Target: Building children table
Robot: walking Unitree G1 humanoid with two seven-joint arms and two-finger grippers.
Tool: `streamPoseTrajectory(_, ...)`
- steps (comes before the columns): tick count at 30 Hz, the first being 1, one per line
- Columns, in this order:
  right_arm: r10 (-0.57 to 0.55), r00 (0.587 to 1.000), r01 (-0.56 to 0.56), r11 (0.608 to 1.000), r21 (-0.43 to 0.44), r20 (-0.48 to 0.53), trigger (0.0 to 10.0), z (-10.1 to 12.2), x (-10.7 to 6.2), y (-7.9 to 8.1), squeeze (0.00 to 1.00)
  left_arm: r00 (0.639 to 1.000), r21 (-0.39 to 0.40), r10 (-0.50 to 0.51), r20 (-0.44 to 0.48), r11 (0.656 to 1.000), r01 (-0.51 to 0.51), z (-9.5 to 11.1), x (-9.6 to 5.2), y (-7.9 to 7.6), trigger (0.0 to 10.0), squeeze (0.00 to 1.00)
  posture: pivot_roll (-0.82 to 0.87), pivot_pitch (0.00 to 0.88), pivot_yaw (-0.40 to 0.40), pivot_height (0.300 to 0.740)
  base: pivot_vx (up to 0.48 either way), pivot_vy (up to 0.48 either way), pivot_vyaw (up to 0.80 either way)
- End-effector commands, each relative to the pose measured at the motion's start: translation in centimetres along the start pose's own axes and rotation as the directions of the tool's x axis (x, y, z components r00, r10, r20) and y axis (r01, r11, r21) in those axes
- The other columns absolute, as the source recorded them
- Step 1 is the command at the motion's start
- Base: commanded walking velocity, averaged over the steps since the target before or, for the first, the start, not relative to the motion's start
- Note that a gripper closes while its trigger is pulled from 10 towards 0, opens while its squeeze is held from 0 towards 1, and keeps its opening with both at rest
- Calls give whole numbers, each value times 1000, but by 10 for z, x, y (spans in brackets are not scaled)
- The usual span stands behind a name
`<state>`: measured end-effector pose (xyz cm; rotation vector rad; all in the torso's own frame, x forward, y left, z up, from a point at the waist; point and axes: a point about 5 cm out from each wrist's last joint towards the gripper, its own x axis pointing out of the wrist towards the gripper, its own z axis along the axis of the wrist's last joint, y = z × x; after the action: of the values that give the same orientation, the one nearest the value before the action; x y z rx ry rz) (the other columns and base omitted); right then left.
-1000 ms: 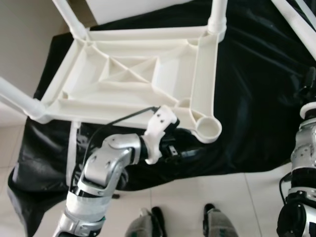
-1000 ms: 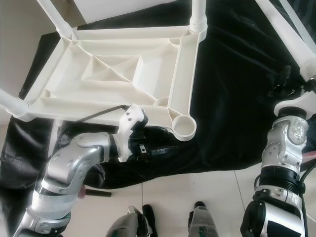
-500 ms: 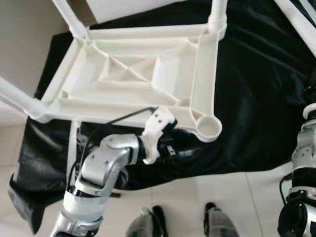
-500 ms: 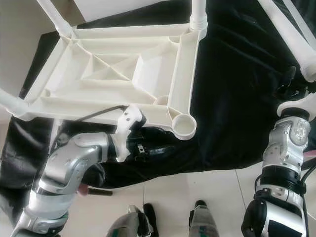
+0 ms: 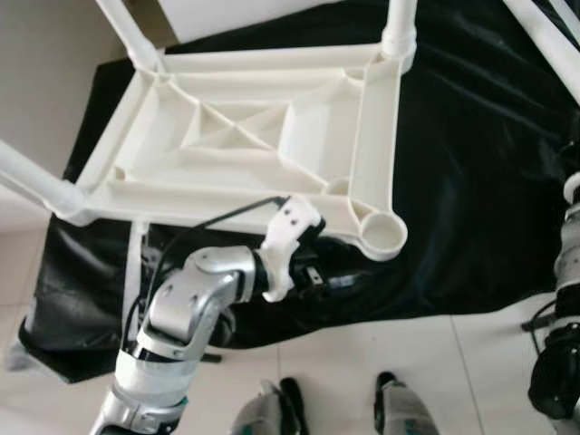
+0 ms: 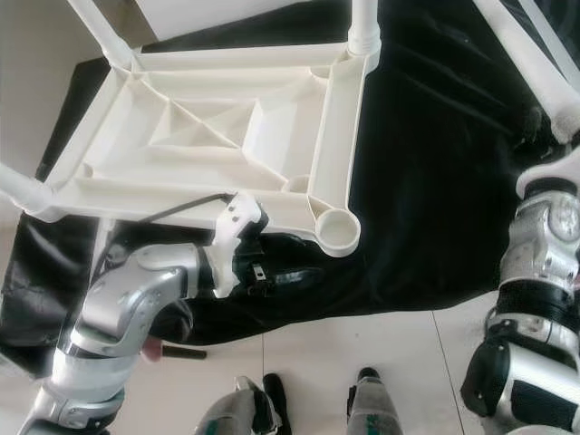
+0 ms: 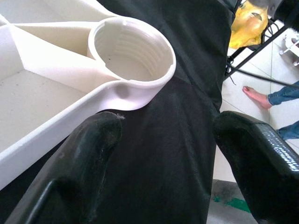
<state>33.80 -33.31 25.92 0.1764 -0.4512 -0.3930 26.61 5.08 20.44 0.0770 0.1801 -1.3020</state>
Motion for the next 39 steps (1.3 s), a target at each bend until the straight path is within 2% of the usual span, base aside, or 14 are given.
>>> streamPoseTrajectory(1,10,997,-12,1000,-18,-74,3176,-15,-4,2,0,1000,1,-15,-11,1000,15,-2,-1,-3,10000,0,-17,268,198,740,0,0,0)
streamPoseTrajectory(3,42,996,-43,999,-7,-83,0,-17,-5,8,0,1000,3,-16,-7,1000,16,-1,0,-4,10000,0,-19,256,192,740,0,0,0)
streamPoseTrajectory(15,124,984,-125,992,1,-127,0,-27,-20,33,0,1000,4,13,12,1000,-13,1,2,-1,10000,0,-30,241,160,740,0,0,0)
streamPoseTrajectory(16,116,983,-119,993,-10,-141,706,-30,-24,37,0,1000,4,19,14,1000,-19,0,2,-1,10000,0,-32,237,155,740,0,0,0)
streamPoseTrajectory(17,101,980,-101,995,9,-170,0,-36,-31,42,0,1000,3,26,17,1000,-26,0,1,-1,10000,0,-34,235,149,740,0,0,0)
streamPoseTrajectory(19,89,970,-84,996,31,-228,0,-48,-49,55,0,999,4,43,22,999,-43,0,1,0,10000,0,-35,226,131,740,0,0,0)
streamPoseTrajectory(25,117,959,-109,993,45,-257,0,-53,-67,69,0,998,9,58,29,998,-58,1,0,2,10000,0,-35,220,110,740,0,0,0)
streamPoseTrajectory(26,128,958,-123,992,37,-258,9686,-53,-77,75,0,997,8,70,35,997,-70,1,0,3,10000,0,-39,211,97,740,0,0,0)
streamPoseTrajectory(27,128,958,-123,992,37,-258,9686,-53,-77,75,0,997,8,70,35,997,-70,1,0,3,10000,0,-39,211,97,740,0,0,0)
streamPoseTrajectory(29,137,953,-136,990,22,-270,10000,-54,-101,85,0,994,11,98,43,995,-98,2,-1,6,10000,0,-44,201,79,740,0,0,0)
streamPoseTrajectory(31,128,951,-132,991,5,-282,10000,-56,-111,88,0,993,11,107,46,994,-107,2,0,8,10000,0,-49,200,71,740,0,0,0)
streamPoseTrajectory(34,128,951,-132,991,5,-282,10000,-56,-111,88,0,993,11,107,46,994,-107,2,0,8,10000,0,-49,200,71,740,0,0,0)
streamPoseTrajectory(38,106,924,-133,990,-49,-366,10000,-67,-153,88,0,989,25,133,57,991,-135,4,-3,12,10000,0,-45,185,51,740,0,0,0)
streamPoseTrajectory(39,106,924,-133,990,-49,-366,10000,-67,-153,88,0,989,25,133,57,991,-135,4,-3,12,10000,0,-45,185,51,740,0,0,0)
